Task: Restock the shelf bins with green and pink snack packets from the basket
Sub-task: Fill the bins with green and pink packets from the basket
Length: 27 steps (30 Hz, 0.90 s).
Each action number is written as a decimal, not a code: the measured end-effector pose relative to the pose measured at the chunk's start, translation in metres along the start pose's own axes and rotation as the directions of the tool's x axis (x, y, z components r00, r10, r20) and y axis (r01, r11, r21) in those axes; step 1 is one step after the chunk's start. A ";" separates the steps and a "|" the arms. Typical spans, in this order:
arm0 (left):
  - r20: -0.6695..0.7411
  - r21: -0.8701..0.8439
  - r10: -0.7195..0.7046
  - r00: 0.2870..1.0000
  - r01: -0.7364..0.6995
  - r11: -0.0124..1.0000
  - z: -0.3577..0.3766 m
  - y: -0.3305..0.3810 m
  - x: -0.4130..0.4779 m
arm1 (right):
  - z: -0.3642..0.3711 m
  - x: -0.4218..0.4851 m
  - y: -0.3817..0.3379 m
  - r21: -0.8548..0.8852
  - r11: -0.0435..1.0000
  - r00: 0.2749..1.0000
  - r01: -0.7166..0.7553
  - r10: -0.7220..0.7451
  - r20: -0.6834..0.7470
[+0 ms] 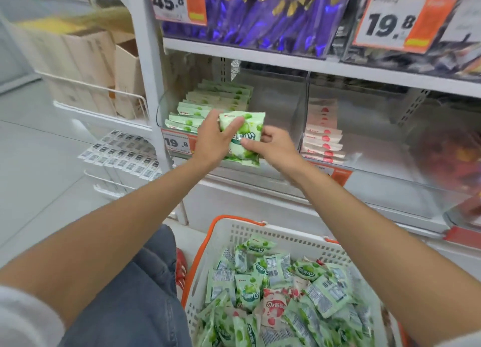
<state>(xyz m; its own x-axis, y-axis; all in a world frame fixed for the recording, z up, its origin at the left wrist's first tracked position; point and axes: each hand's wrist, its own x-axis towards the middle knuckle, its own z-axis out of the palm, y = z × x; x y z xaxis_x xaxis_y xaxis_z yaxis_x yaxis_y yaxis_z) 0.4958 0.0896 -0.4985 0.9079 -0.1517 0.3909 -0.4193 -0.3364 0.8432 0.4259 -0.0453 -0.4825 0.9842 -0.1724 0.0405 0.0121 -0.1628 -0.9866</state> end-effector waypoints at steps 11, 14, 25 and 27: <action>0.308 0.358 0.052 0.950 -0.166 0.919 -0.032 -0.040 0.115 | 0.032 0.126 0.015 -0.453 0.855 0.968 -0.252 0.217 -0.128; 0.348 0.421 0.037 0.937 -0.191 0.887 -0.027 -0.058 0.124 | 0.045 0.138 0.027 -0.483 0.812 0.945 -0.328 0.277 -0.177; 0.227 0.460 0.053 0.972 -0.155 0.874 -0.029 -0.077 0.113 | 0.059 0.147 0.030 -0.316 0.832 0.881 -0.455 0.369 -0.297; 0.219 0.458 0.048 0.974 -0.146 0.877 -0.029 -0.074 0.110 | 0.057 0.145 0.030 -0.288 0.832 0.875 -0.474 0.411 -0.256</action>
<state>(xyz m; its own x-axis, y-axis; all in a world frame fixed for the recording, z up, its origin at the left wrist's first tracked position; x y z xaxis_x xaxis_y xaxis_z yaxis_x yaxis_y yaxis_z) 0.6269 0.1251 -0.5074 0.8652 -0.3679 0.3407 -0.4990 -0.6982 0.5133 0.5791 -0.0195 -0.5150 0.8212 -0.4661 -0.3294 -0.5078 -0.3333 -0.7944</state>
